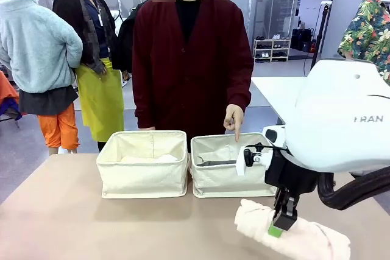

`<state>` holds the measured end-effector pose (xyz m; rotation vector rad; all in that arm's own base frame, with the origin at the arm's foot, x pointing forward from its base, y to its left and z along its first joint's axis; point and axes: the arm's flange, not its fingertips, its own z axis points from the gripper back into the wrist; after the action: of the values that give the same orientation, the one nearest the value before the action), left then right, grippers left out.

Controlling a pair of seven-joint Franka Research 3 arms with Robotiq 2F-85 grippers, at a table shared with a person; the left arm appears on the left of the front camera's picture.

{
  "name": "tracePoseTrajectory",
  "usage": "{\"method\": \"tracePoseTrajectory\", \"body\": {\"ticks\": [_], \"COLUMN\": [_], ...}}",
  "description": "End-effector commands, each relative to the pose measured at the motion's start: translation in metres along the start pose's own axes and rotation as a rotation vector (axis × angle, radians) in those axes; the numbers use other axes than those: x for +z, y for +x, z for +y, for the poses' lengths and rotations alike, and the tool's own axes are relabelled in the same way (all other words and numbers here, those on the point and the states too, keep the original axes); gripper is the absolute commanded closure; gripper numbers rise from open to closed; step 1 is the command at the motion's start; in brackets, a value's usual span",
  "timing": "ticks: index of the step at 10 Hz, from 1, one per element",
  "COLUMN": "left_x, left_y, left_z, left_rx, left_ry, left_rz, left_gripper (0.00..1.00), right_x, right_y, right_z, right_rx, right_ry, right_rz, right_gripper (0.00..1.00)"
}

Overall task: Divide the towels into two baskets.
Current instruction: Pick up one hotel-folded towel from the bottom of the table and place it in the Fabric basket indicated by the person.

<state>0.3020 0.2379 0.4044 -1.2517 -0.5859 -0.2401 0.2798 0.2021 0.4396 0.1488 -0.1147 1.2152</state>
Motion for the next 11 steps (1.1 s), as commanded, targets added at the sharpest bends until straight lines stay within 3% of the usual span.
{"method": "tracePoseTrajectory", "body": {"ticks": [1, 3, 5, 7, 9, 11], "left_x": [0.002, 0.002, 0.002, 0.002, 0.002, 0.002], "left_y": [-0.003, -0.003, -0.003, -0.003, -0.003, -0.003], "left_z": [-0.005, -0.005, -0.005, -0.005, -0.005, -0.005], "left_rx": [0.007, 0.007, 0.007, 0.007, 0.007, 0.007], "left_ry": [-0.010, -0.010, -0.010, -0.010, -0.010, -0.010], "left_rz": [0.003, 0.003, 0.003, 0.003, 0.003, 0.003], "left_gripper": [0.00, 0.00, 0.00, 0.00, 0.00, 0.00], "right_x": [-0.002, 0.007, 0.024, 0.042, 0.056, 0.067], "right_y": [0.002, -0.010, 0.015, 0.052, 0.087, 0.121], "right_z": [0.003, 0.007, 0.000, -0.002, -0.012, -0.040], "right_rx": [0.010, 0.127, 0.306, 0.468, 0.525, 0.528], "right_ry": [-0.008, -0.148, -0.176, -0.285, -0.338, -0.394], "right_rz": [0.004, 0.019, 0.111, 0.228, 0.262, 0.212], "right_gripper": [0.66, 0.66, 0.66, 0.66, 0.66, 0.66]}}
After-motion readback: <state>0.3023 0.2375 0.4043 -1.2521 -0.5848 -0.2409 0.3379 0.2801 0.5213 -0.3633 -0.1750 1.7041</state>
